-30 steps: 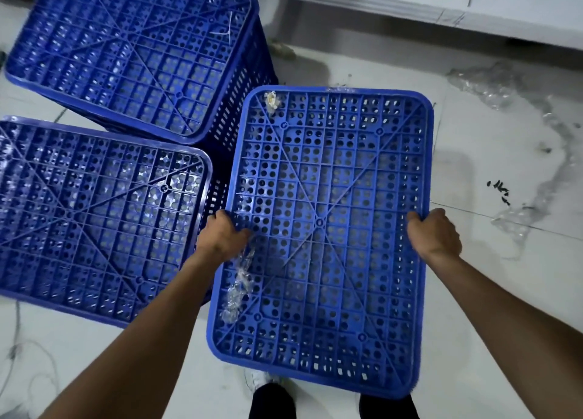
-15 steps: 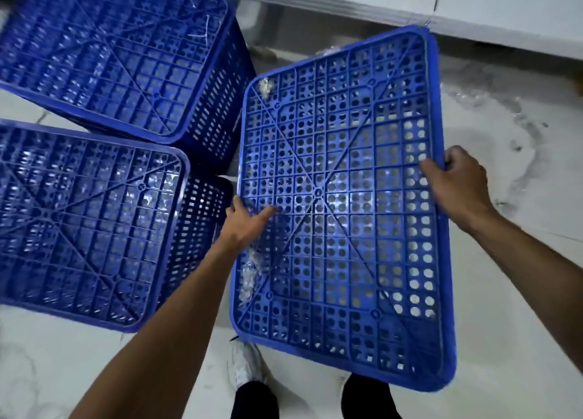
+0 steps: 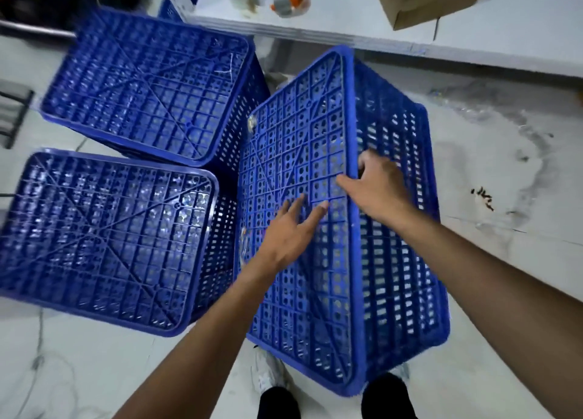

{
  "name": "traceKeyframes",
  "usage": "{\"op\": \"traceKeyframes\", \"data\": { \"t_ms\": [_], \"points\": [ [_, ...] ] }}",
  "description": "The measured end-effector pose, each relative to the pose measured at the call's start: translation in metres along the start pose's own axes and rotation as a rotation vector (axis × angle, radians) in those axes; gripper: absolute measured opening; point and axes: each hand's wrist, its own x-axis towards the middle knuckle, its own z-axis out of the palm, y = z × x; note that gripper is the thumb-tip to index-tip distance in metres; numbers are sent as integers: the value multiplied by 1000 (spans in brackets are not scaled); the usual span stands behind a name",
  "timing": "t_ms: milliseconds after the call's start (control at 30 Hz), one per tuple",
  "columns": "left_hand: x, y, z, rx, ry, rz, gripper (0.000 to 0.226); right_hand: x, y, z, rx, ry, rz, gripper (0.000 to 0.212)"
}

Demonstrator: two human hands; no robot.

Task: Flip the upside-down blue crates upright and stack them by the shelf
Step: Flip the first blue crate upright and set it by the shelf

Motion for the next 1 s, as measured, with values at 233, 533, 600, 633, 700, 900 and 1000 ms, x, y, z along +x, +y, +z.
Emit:
{"op": "traceKeyframes", "data": {
  "t_ms": [233, 533, 600, 633, 700, 900, 1000],
  "points": [
    [-28, 24, 4, 612, 50, 115, 121, -4, -21, 19, 22, -54, -96, 46],
    [-20, 26, 7, 485, 214, 136, 85, 5, 76, 15, -64, 281, 230, 55],
    [-20, 29, 6, 471, 263, 115, 77, 7, 115, 10, -11, 39, 524, 79],
    [-20, 30, 5, 469, 284, 106, 74, 4, 131, 7, 70, -72, 618, 85],
    [-19, 30, 4, 434, 321, 113, 67, -6, 151, 5, 214, -221, 673, 87],
    [-22, 18, -1, 158, 346, 108, 52, -21, 176, -14, 388, -256, 662, 47],
    [-20, 10, -9, 89, 345, 101, 52, -30, 181, -25, 448, -288, 669, 32]
  ]
}}
